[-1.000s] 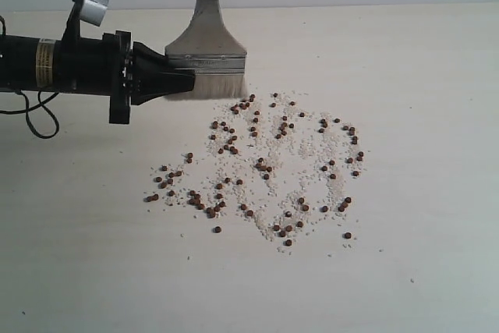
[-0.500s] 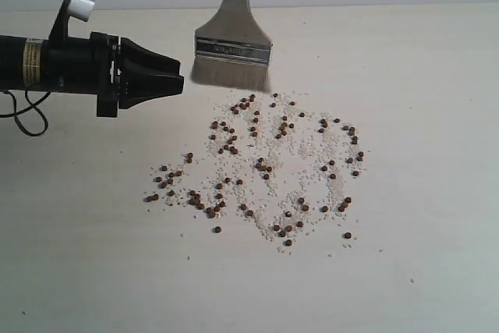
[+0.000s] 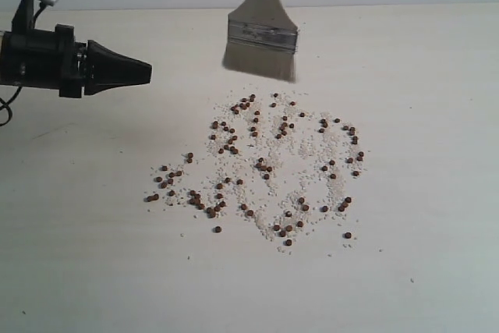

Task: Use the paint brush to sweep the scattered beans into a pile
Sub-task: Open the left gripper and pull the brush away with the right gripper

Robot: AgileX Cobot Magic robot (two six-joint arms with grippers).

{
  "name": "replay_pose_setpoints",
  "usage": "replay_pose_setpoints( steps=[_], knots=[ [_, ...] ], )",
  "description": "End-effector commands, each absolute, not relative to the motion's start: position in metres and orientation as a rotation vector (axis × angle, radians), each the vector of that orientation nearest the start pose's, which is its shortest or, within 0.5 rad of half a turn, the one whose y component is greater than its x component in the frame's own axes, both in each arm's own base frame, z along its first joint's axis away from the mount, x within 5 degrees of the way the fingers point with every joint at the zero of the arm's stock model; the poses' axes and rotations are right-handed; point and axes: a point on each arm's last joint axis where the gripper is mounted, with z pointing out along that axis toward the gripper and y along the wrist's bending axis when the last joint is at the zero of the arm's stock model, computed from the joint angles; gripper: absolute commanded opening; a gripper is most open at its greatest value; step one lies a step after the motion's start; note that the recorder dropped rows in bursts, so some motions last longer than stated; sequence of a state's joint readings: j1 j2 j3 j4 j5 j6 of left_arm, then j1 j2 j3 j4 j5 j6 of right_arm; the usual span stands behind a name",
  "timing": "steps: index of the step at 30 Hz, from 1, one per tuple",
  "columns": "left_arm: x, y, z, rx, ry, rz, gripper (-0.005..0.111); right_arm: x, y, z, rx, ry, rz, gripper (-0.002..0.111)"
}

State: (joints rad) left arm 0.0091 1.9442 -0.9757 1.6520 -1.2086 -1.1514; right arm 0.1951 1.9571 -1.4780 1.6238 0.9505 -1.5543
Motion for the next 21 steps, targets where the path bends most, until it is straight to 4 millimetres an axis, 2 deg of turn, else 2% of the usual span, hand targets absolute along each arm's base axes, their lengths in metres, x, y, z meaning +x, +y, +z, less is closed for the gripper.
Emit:
replay_pose_setpoints(
  steps=[1, 6, 10, 14, 17, 19, 21],
  knots=[
    [0.313, -0.069, 0.182, 0.818, 1.818, -1.161, 0.000, 0.400, 0.146, 0.303, -0.677, 1.854, 0.974, 0.000],
    [0.279, -0.045, 0.194, 0.573, 1.748, -1.044, 0.000, 0.376, 0.130, 0.319, -0.503, 1.865, 0.867, 0.000],
    [0.240, -0.031, 0.190, 0.383, 1.695, -0.877, 0.000, 0.348, 0.119, 0.333, -0.437, 1.851, 0.789, 0.000],
    [0.201, -0.019, 0.185, 0.173, 1.654, -0.686, 0.000, 0.321, 0.110, 0.335, -0.369, 1.856, 0.744, 0.000],
    [0.176, -0.014, 0.181, 0.037, 1.638, -0.584, 0.000, 0.302, 0.099, 0.332, -0.243, 1.856, 0.624, 0.000],
    [0.159, -0.013, 0.179, -0.015, 1.620, -0.523, 0.000, 0.289, 0.093, 0.335, -0.202, 1.837, 0.557, 0.000],
    [0.152, -0.010, 0.185, -0.013, 1.563, -0.444, 0.000, 0.275, 0.089, 0.334, -0.209, 1.828, 0.506, 0.000]
  ],
)
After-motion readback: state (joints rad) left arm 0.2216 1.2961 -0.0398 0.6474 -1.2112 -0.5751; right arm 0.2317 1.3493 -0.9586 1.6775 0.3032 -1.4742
